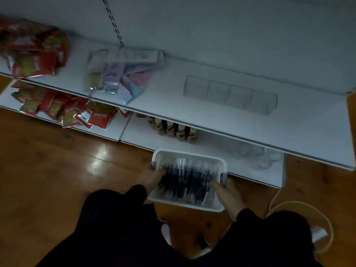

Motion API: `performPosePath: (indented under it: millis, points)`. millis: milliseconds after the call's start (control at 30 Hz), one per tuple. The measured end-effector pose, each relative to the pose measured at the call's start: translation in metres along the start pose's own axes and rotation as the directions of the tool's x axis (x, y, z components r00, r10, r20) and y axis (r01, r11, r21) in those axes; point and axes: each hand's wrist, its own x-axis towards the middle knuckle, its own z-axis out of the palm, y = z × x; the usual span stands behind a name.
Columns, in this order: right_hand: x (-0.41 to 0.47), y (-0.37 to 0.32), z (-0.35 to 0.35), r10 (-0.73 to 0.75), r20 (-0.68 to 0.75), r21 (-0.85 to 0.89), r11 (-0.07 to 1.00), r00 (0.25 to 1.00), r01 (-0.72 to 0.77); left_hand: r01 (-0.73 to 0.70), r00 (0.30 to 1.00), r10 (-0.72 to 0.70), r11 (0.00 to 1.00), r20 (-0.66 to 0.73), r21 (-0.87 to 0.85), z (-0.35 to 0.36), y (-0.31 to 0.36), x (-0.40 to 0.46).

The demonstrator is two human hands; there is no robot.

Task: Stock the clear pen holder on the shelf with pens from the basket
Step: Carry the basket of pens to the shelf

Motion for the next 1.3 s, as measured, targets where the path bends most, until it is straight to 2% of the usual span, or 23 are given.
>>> performPosePath:
  millis: [100, 233, 367, 500, 733, 967, 1300]
  points:
    - [0.016, 0.025, -0.002, -0.061, -0.037, 0.031, 0.998, 0.997, 0.062, -0.082, 0.996, 0.082, 0.996, -0.016, 0.016, 0.016, -0.012, 0.021]
    - [0.016, 0.053, -0.012, -0.117, -0.071, 0.101, 0.987, 0.991, 0.124, -0.183, 0.983, 0.184, 0.982, -0.017, 0.037, 0.032, -0.012, 0.0]
    - [0.002, 0.074, -0.017, -0.177, -0.121, 0.121, 0.974, 0.977, 0.192, -0.225, 0.974, 0.224, 0.974, 0.02, 0.025, 0.04, -0.022, -0.012]
    - [0.003, 0.082, -0.014, -0.173, -0.14, 0.122, 0.974, 0.975, 0.191, -0.24, 0.971, 0.239, 0.971, 0.011, 0.026, 0.041, -0.035, -0.008]
    - [0.056, 0.093, 0.003, -0.093, -0.167, 0.072, 0.992, 0.982, 0.106, -0.146, 0.987, 0.141, 0.988, 0.079, 0.055, 0.048, -0.052, 0.043]
    - [0.151, 0.128, 0.011, 0.135, -0.027, 0.128, 0.983, 0.99, -0.131, 0.07, 0.987, -0.079, 0.995, 0.142, 0.068, 0.084, -0.067, 0.127]
    - [0.256, 0.171, 0.019, 0.269, 0.054, 0.157, 0.949, 0.961, -0.275, 0.105, 0.984, -0.136, 0.966, 0.119, 0.237, 0.127, -0.094, 0.23]
